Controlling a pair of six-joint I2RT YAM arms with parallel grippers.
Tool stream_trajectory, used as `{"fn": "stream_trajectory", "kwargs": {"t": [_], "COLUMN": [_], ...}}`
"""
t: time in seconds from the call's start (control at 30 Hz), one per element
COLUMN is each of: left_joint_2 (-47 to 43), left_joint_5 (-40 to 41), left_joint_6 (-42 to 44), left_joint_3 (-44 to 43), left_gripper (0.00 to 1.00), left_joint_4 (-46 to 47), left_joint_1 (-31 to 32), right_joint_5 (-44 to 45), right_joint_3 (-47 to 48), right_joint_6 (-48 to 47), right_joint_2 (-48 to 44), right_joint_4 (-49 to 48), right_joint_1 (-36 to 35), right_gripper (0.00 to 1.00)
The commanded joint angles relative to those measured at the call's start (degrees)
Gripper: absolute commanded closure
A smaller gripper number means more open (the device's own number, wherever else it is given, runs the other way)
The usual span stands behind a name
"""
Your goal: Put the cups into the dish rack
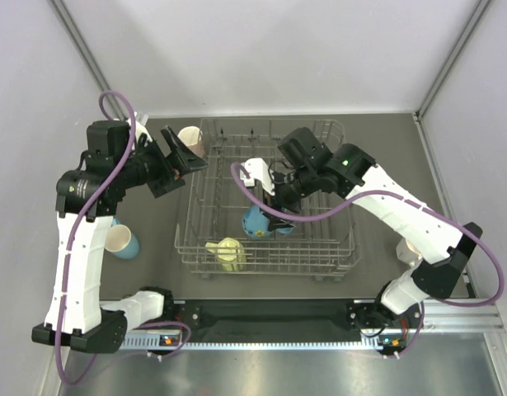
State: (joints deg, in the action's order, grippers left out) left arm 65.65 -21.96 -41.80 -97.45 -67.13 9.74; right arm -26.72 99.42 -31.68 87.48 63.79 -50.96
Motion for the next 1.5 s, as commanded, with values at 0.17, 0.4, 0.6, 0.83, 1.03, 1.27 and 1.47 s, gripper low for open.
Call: {"fn": "stream_trajectory", "kwargs": {"t": [0.17,0.4,0.6,0.83,1.03,1.27,1.47], "left_joint_2": [-2.8,-3.42,-3.42,-3.16,-2.46,-1.49,-1.05], "left_joint_5": [0.95,0.95,1.3,0.95,0.69,0.34,0.16], "left_joint_6": [-0.39,-0.91,-0.91,-0.56,0.05,0.67,1.46], "left_joint_3": [2.44,3.06,2.88,2.7,2.7,2.96,3.05], "left_gripper": [0.07,0.08,0.08,0.08,0.08,0.08,0.08], "left_joint_4": [0.16,0.34,-0.01,-0.37,-0.28,-0.19,-0.37], "left_joint_1": [-0.16,-0.16,-0.16,-0.16,-0.16,-0.16,-0.25], "right_joint_5": [1.14,2.37,3.07,4.66,4.66,4.84,2.47], "right_joint_3": [0.25,-1.33,-3.0,-5.11,-6.16,-8.01,-7.48], "right_joint_6": [-0.22,1.18,4.08,4.08,2.77,-0.13,-2.86], "right_joint_2": [1.19,2.78,4.36,4.54,5.07,5.59,7.0], "right_joint_4": [-0.07,0.55,-1.12,-1.04,0.28,0.2,0.46], "right_joint_1": [-3.71,-6.17,-7.49,-7.93,-8.72,-8.98,-8.98], "right_gripper": [1.0,1.0,1.0,1.0,1.0,1.0,1.0]}}
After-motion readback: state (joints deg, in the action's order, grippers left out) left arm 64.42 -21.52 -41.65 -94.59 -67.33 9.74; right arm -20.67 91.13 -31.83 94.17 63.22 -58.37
